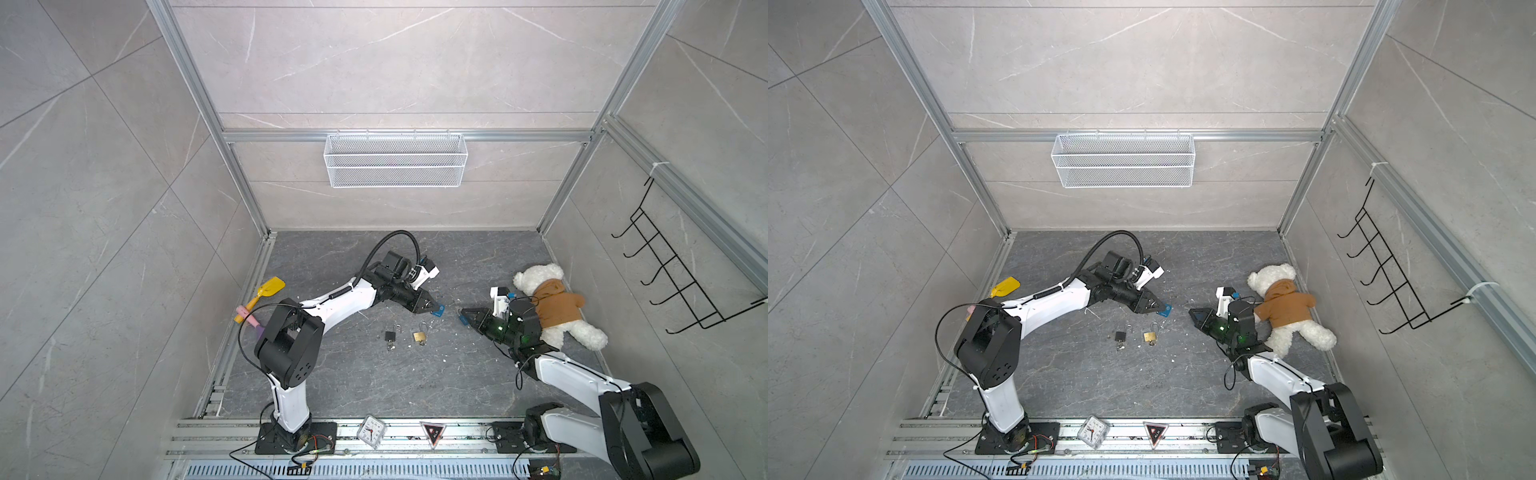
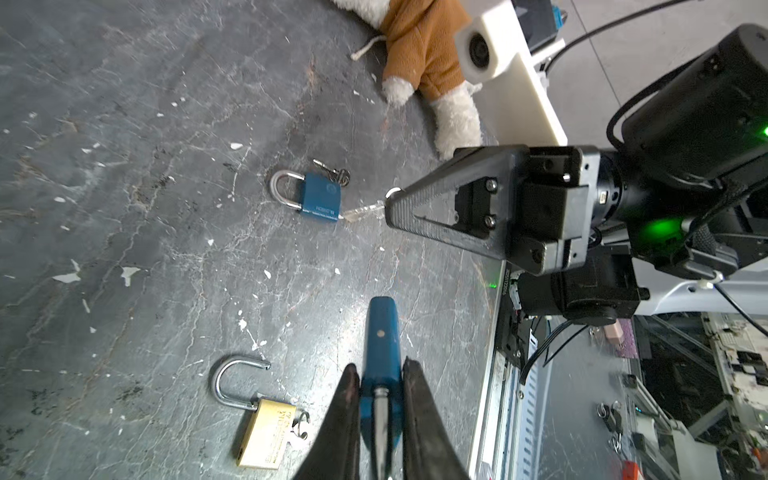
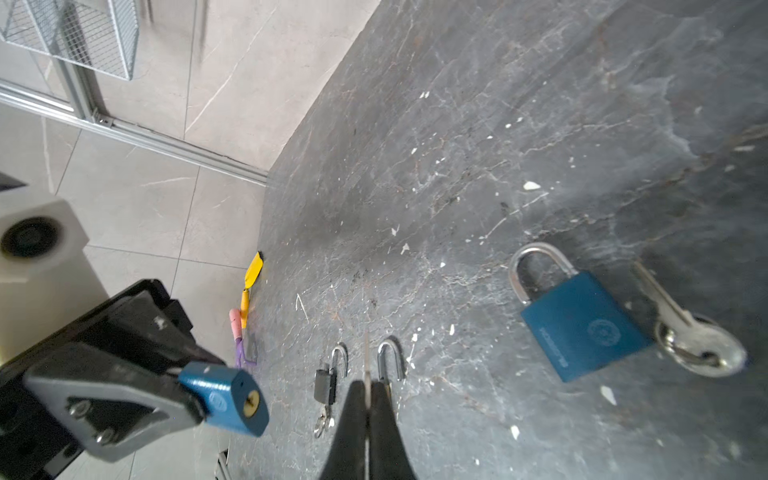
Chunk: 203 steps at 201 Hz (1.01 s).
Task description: Lock with the key
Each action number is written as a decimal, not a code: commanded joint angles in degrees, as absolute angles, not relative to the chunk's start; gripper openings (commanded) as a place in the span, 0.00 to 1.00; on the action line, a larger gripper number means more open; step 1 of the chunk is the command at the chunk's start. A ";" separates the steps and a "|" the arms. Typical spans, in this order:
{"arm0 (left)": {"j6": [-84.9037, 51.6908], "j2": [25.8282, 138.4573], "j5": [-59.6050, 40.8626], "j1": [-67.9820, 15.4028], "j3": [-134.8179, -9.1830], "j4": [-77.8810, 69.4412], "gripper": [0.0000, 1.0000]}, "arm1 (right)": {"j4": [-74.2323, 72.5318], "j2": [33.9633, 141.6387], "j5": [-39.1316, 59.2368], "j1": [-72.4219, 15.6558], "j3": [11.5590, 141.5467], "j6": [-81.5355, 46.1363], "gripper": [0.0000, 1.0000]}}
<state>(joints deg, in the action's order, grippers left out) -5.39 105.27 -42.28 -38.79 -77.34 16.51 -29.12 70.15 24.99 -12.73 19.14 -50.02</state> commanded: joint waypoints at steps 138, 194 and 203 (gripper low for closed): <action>-0.33 116.53 -48.94 -39.70 -84.14 21.46 0.00 | -54.23 94.88 12.12 -20.30 13.94 -58.19 0.00; 1.39 121.07 -49.02 -40.68 -88.03 24.85 0.00 | -57.39 95.98 8.86 -20.35 12.13 -59.86 0.11; 1.58 121.67 -49.11 -40.85 -88.63 25.24 0.00 | -57.73 95.97 9.09 -20.40 12.01 -60.00 0.15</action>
